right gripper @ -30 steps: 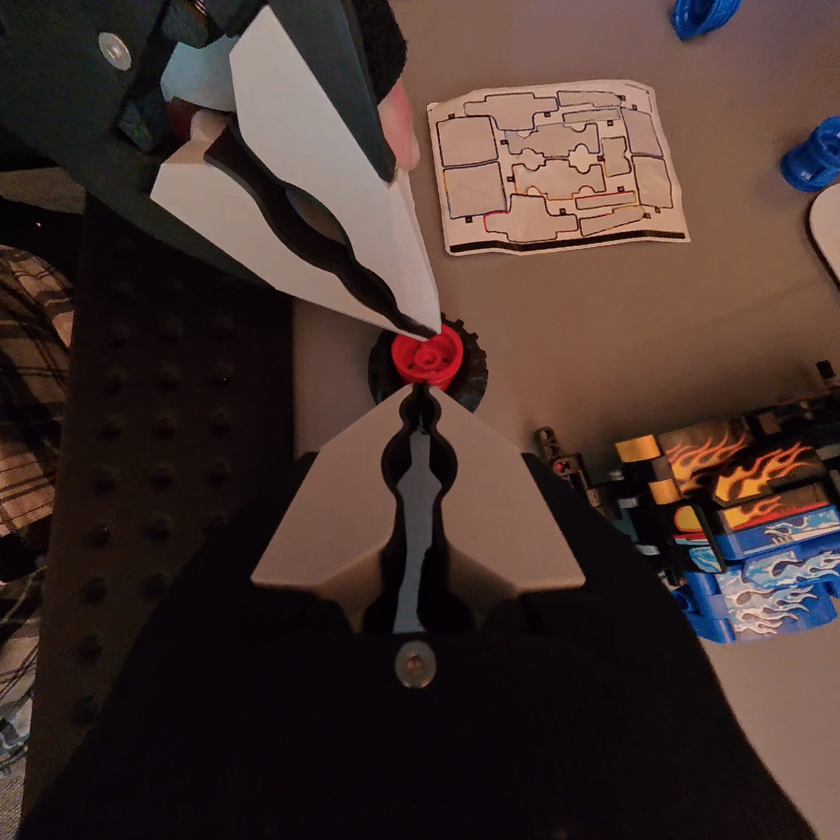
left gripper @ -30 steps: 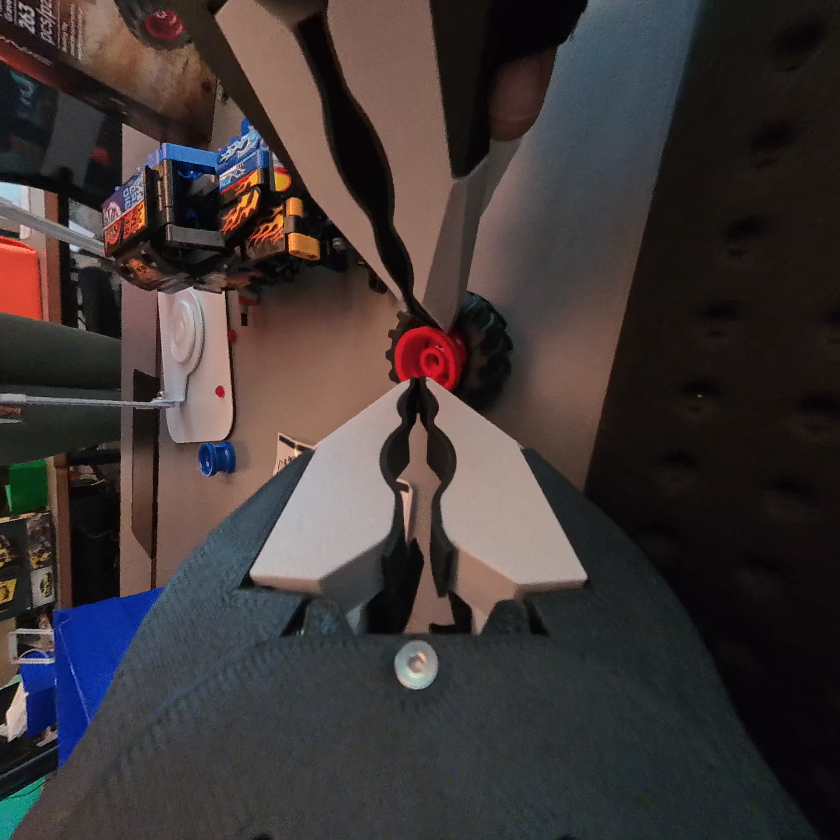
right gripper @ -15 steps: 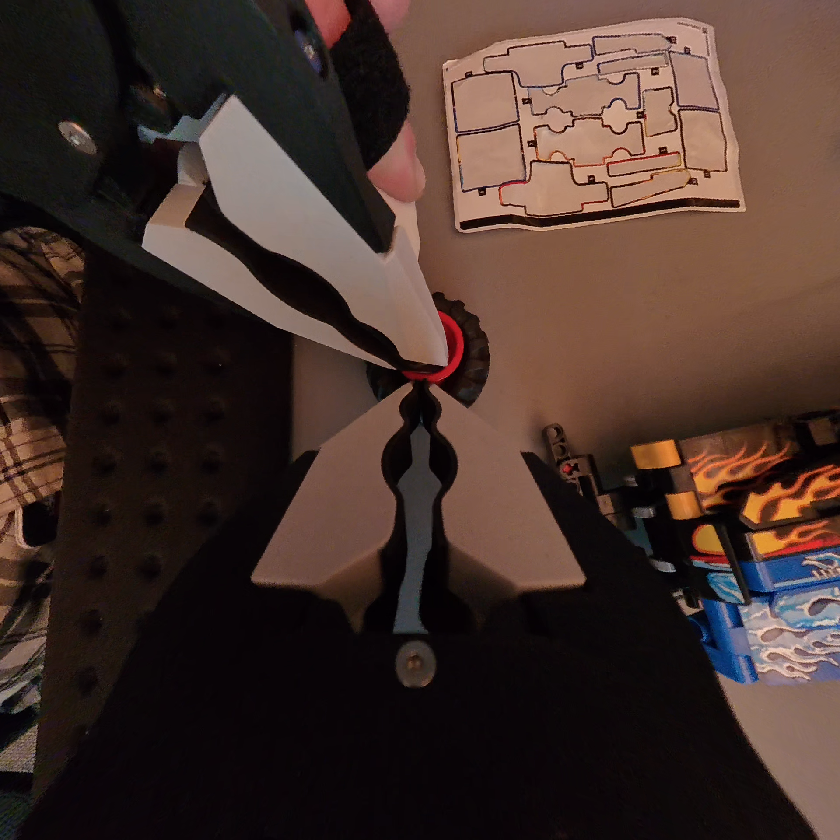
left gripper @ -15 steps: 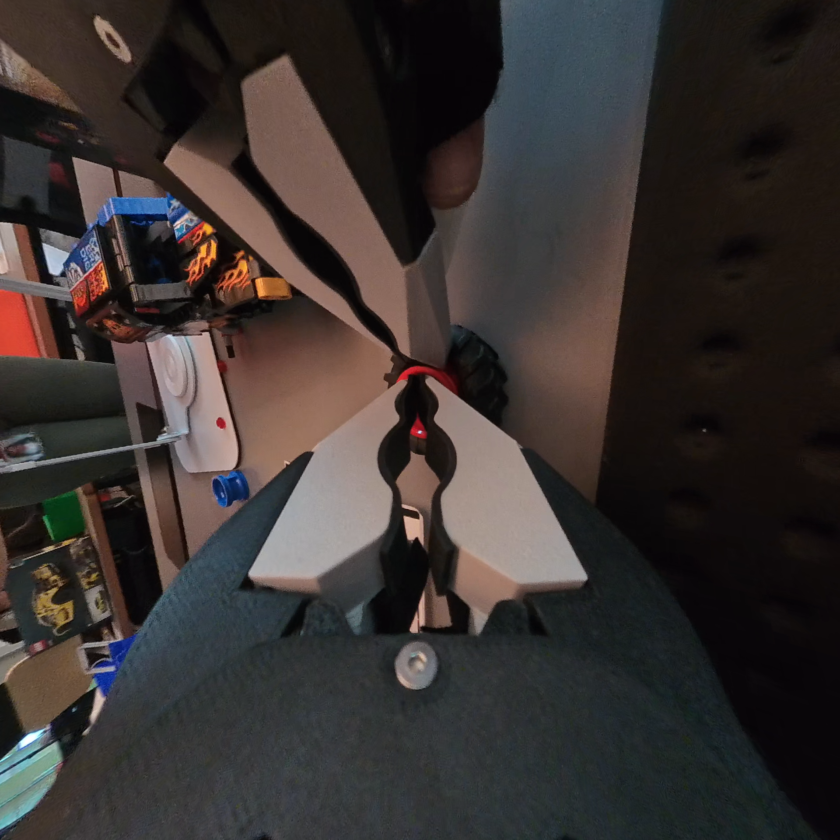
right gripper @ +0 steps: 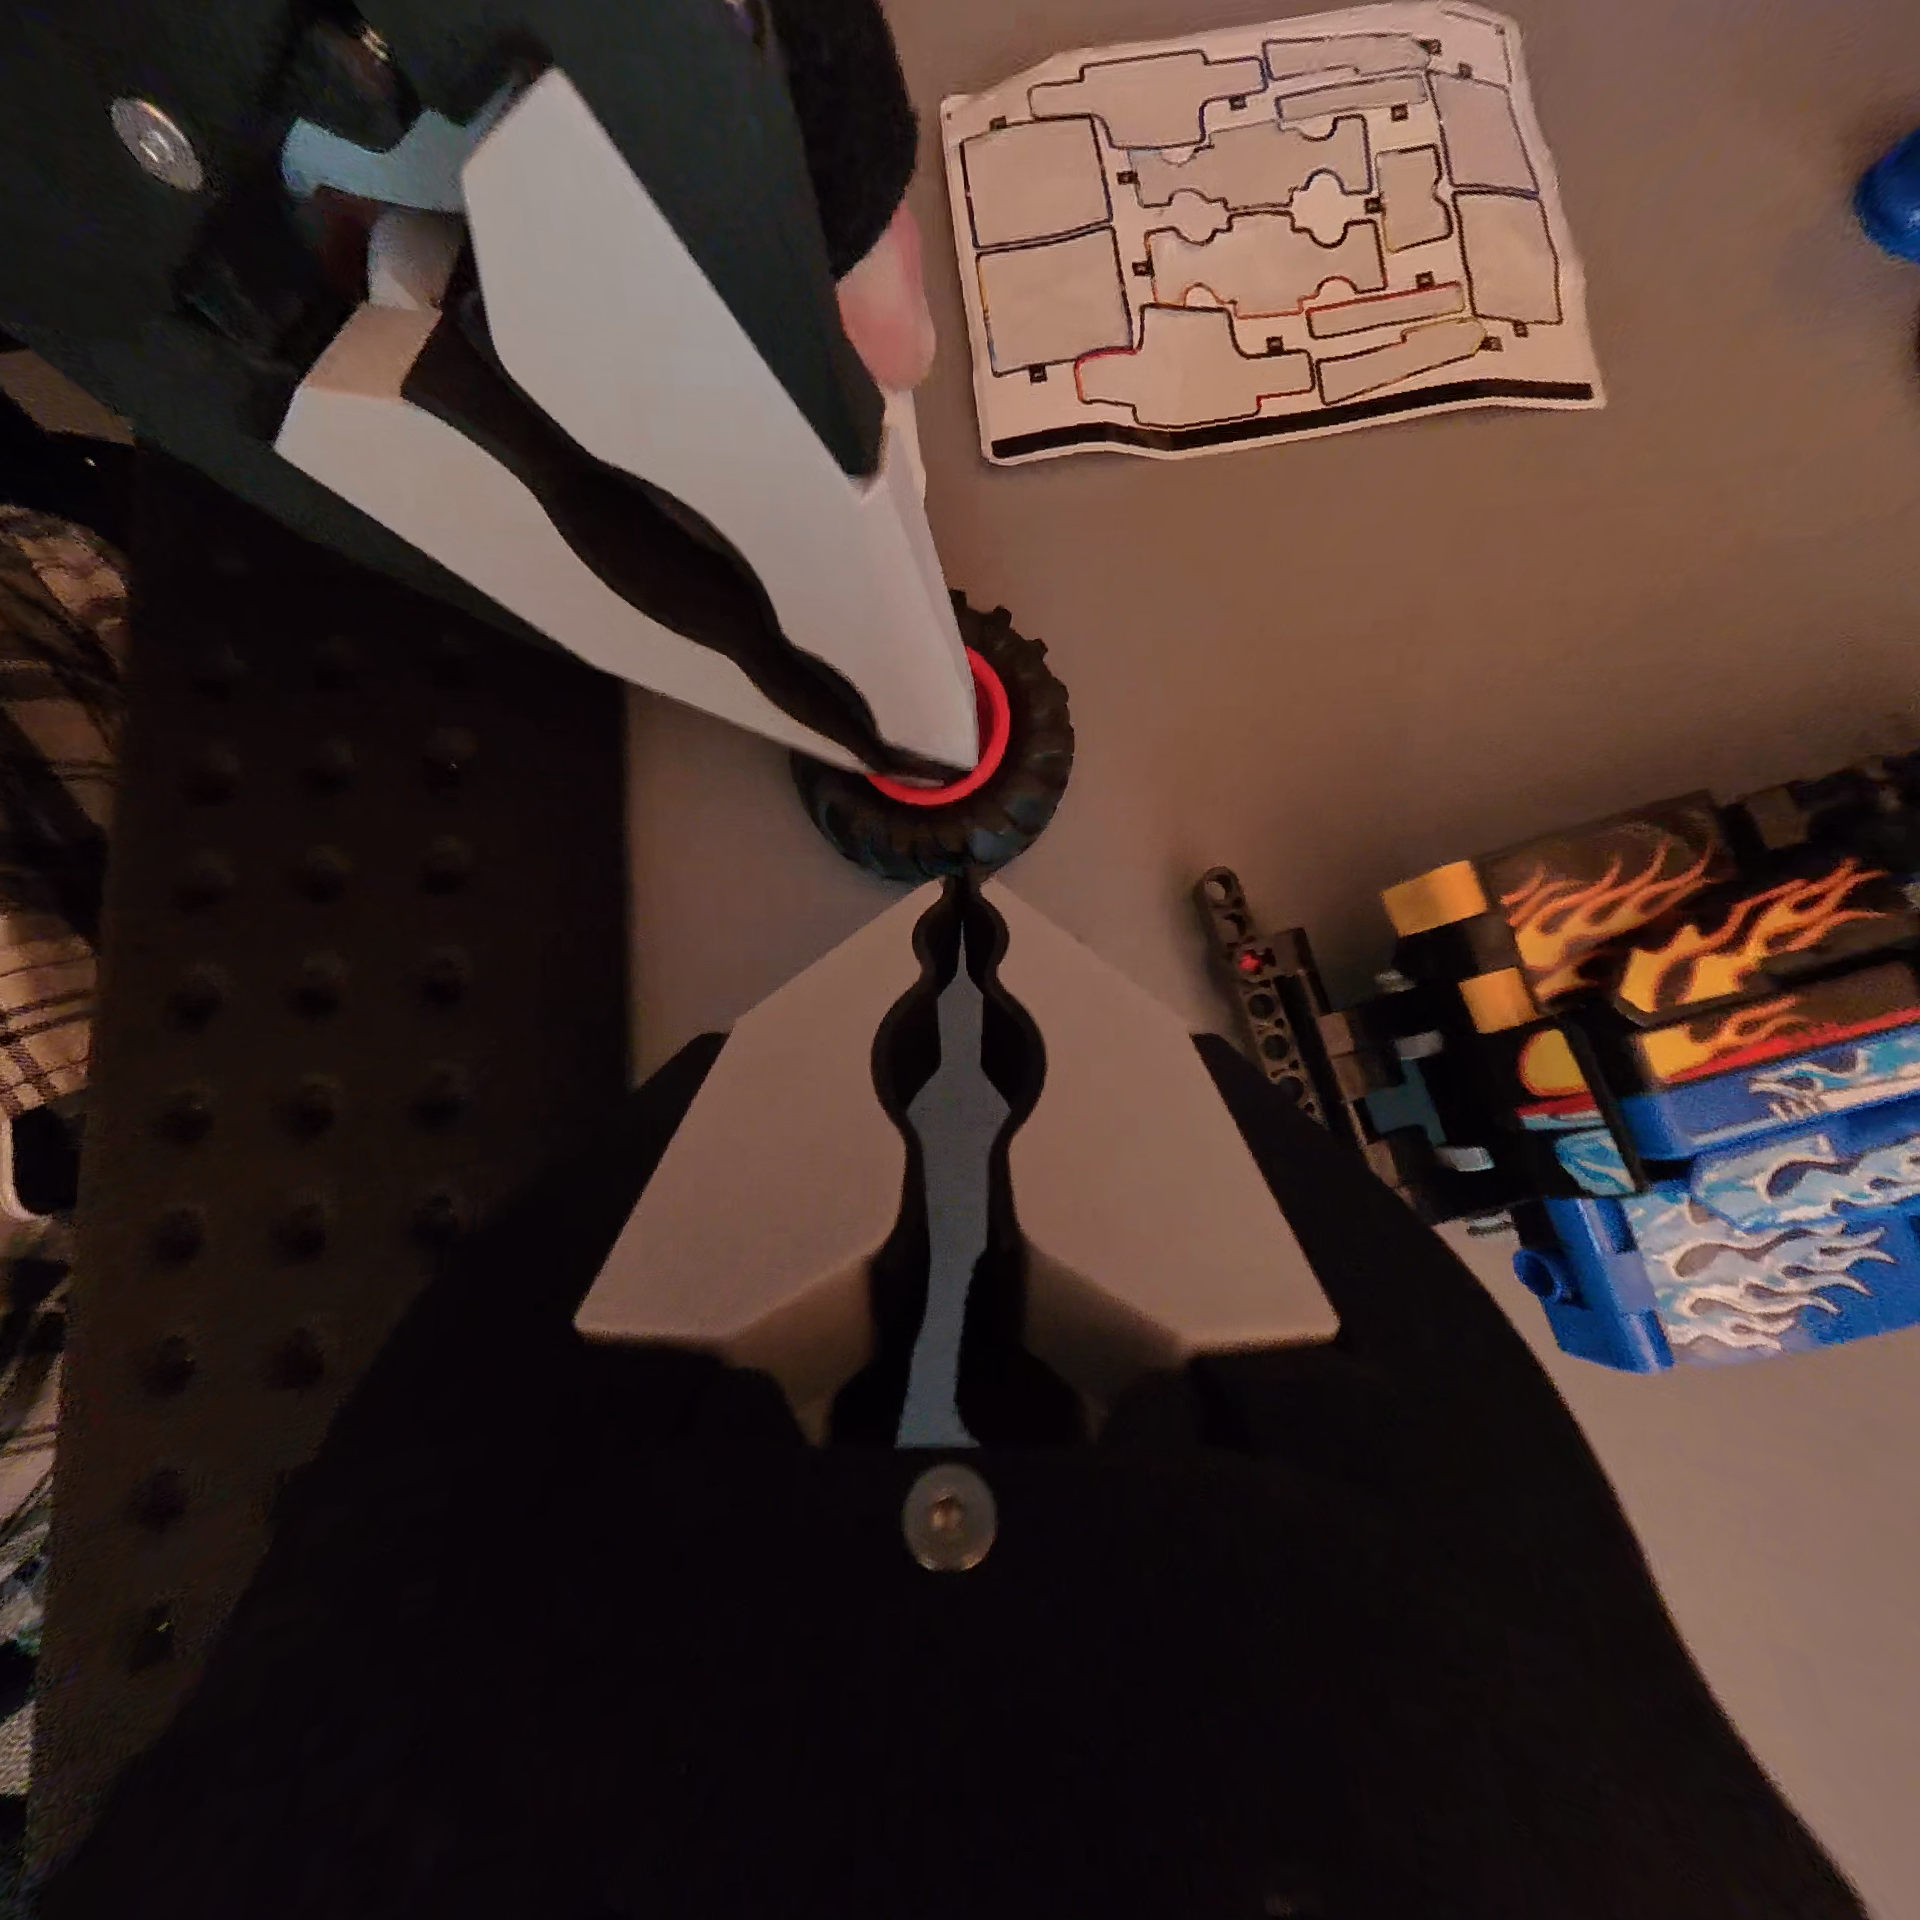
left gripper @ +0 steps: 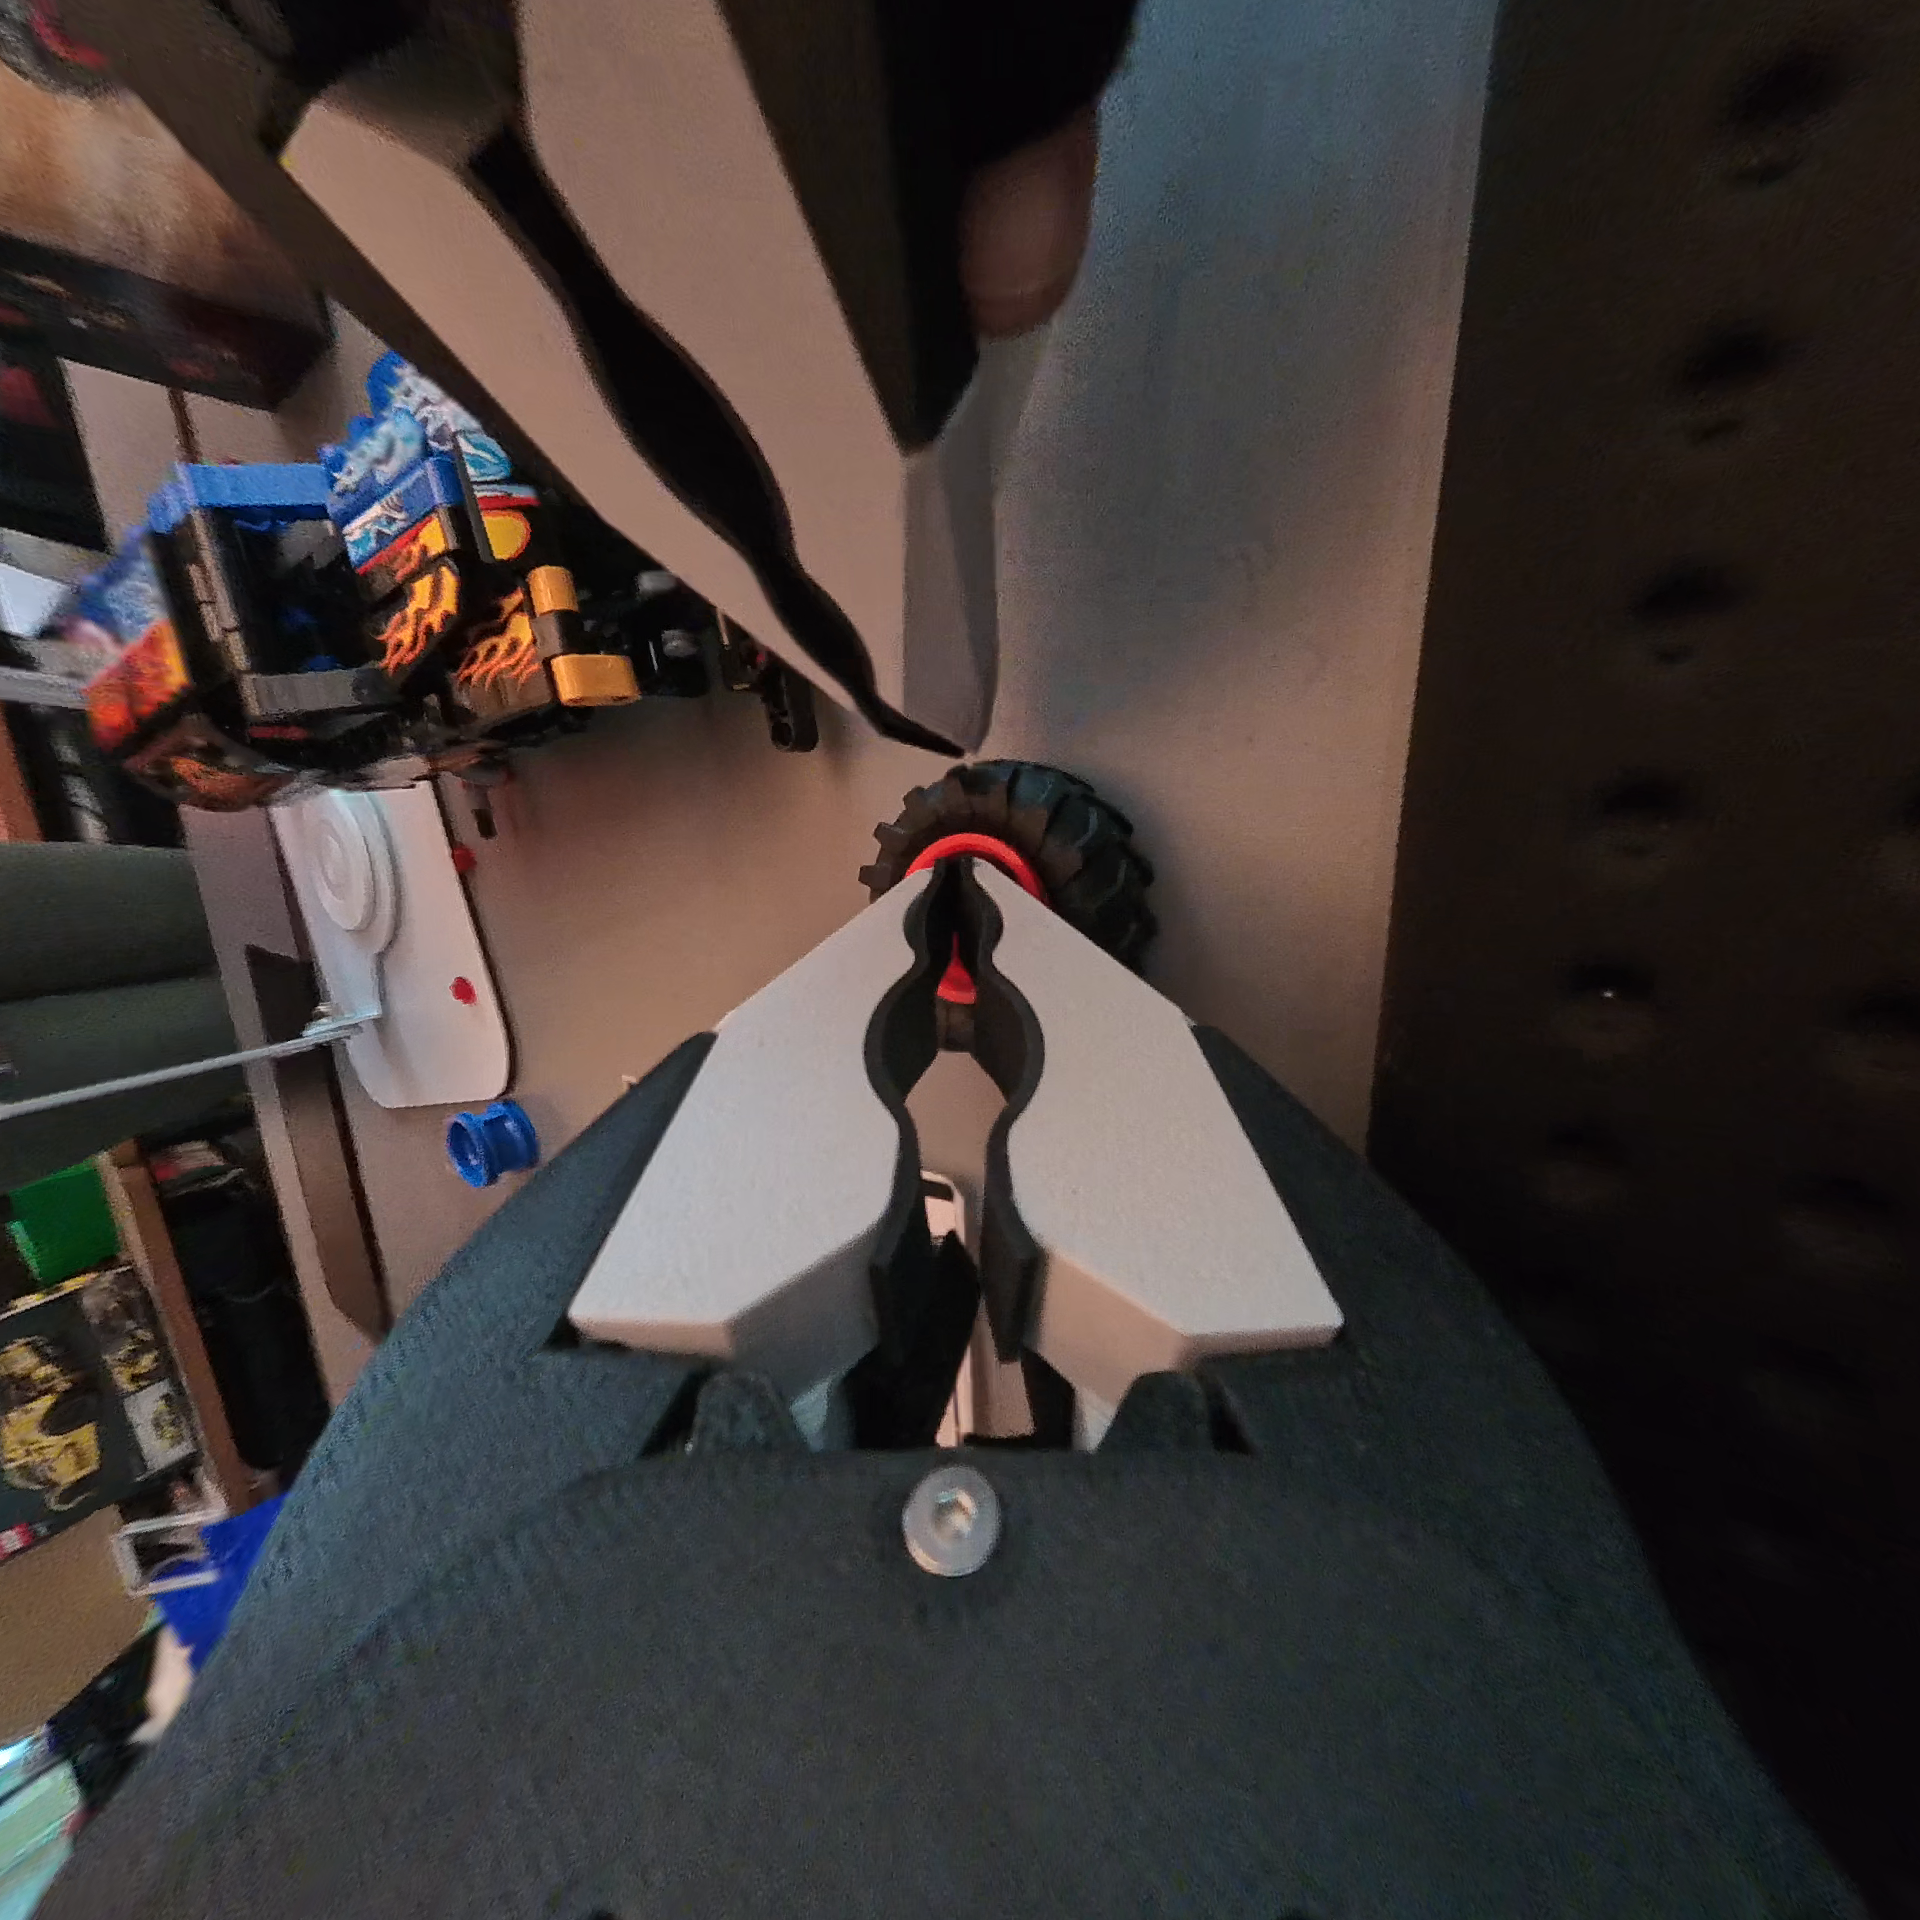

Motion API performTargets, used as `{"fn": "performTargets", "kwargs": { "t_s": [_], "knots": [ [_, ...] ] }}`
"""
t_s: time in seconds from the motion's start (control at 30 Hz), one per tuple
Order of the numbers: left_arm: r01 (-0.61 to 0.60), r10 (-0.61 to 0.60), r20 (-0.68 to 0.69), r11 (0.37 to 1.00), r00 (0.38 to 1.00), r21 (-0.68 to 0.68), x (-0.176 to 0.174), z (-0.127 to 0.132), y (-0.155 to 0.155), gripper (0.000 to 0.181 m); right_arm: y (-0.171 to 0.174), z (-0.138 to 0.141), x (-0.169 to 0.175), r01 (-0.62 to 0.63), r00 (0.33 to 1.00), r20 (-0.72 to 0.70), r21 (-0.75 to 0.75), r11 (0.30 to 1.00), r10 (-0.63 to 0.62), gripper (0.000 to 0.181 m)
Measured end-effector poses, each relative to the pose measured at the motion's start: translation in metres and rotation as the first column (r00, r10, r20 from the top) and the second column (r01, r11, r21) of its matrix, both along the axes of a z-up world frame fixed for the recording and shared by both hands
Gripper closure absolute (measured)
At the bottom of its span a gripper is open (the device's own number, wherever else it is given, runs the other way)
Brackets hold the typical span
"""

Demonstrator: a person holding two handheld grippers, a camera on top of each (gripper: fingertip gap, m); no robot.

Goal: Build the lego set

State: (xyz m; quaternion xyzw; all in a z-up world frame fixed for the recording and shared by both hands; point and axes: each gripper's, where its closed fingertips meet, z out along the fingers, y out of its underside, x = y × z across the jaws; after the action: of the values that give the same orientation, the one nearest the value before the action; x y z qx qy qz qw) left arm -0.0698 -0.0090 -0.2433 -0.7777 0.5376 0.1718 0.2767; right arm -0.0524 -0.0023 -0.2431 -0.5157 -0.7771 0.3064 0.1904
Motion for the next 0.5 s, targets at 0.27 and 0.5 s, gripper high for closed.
{"fn": "performTargets", "kwargs": {
  "t_s": [0.27,0.5],
  "knots": [
    [-0.059,0.076,0.241,0.995,0.968,-0.079,0.002,-0.004,0.001,0.181,0.006,0.001,-0.003,0.029,1.000,-0.005,-0.053,0.998,-0.029,0.181],
    [-0.195,0.172,0.340,0.980,0.924,0.034,-0.016,0.022,-0.001,0.163,0.010,0.011,-0.007,0.105,0.992,-0.057,-0.140,0.985,-0.114,0.157]
  ]
}}
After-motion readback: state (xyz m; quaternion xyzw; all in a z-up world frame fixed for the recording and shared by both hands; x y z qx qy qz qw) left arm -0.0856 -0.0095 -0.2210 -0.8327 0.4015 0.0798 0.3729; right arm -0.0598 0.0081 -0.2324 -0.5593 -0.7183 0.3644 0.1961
